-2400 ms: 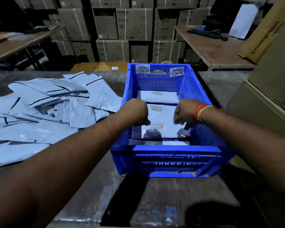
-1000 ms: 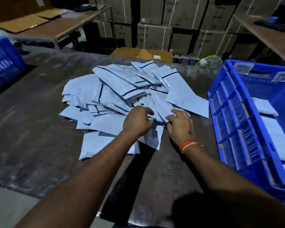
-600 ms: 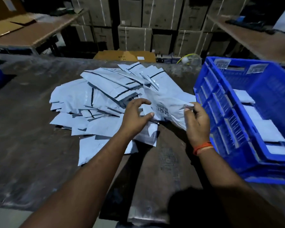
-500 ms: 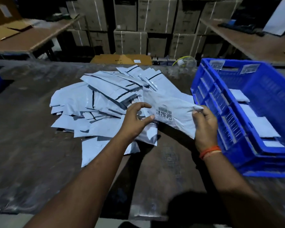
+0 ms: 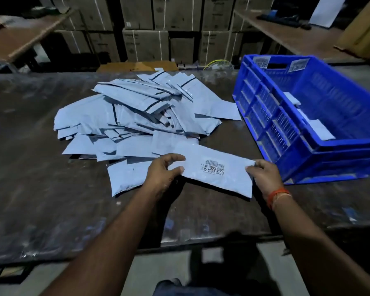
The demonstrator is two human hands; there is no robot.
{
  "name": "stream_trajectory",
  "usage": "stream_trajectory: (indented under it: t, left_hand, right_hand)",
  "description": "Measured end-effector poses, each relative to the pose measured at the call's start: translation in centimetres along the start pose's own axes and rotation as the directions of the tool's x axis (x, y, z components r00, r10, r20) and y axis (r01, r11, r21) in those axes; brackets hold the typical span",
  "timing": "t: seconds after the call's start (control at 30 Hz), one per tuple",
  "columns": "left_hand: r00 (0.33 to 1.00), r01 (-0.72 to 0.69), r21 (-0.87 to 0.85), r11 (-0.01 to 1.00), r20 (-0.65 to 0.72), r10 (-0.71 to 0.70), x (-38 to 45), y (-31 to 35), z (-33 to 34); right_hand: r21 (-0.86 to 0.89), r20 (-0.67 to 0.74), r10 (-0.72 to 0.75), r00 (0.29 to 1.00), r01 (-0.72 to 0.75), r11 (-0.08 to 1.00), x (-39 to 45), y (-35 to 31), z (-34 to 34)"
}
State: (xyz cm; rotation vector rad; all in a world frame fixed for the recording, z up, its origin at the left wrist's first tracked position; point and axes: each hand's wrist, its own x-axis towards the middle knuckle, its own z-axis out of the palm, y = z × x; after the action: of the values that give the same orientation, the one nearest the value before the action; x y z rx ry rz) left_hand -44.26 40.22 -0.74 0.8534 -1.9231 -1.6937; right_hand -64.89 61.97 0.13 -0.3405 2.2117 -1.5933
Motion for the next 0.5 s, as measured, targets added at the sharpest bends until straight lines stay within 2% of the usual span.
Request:
stream_trajectory:
  t: [0.1,0.2,0.3,0.37,0.43,0.5]
  left_hand:
    - [0.987,0.061,0.055,0.997,-0.155,-0.052,0.3,-0.5,0.0]
    - [0.979,0.076,0.172,0.982,-0.198,-0.041,0.8,0.5,1.5]
    - [0.986,0.047,0.35,0.936,-0.169,0.014,2.2,1.8,3.8]
    - [0.989,-0.001,0.467,0.884,-0.133,0.071,3.6,3.1,5.8]
    - [0.995,-0.07,0.518,0.853,-0.027,0.099,5.1,4.8,8.1]
    - [0.979,-0.199,0.495,0.846,0.137,0.15,6.3,6.3,10.5]
  right_hand:
    - [-0.085,0.102,0.039,0.994,-0.031,0.996,-1.3,0.5,-0.2]
    - [-0.129,0.178,0.103,0.979,-0.08,0.988,-2.1,1.0,-0.9]
    - [-0.208,0.225,0.209,0.952,-0.162,0.965,-3.0,1.5,-1.9]
    - [-0.197,0.228,0.28,0.933,-0.237,0.951,-3.8,1.7,-2.3]
    - [-0.208,0.263,0.322,0.91,-0.272,0.939,-4.8,1.9,-2.3]
    - [-0.273,0.334,0.336,0.881,-0.25,0.929,-5.6,1.9,-1.8]
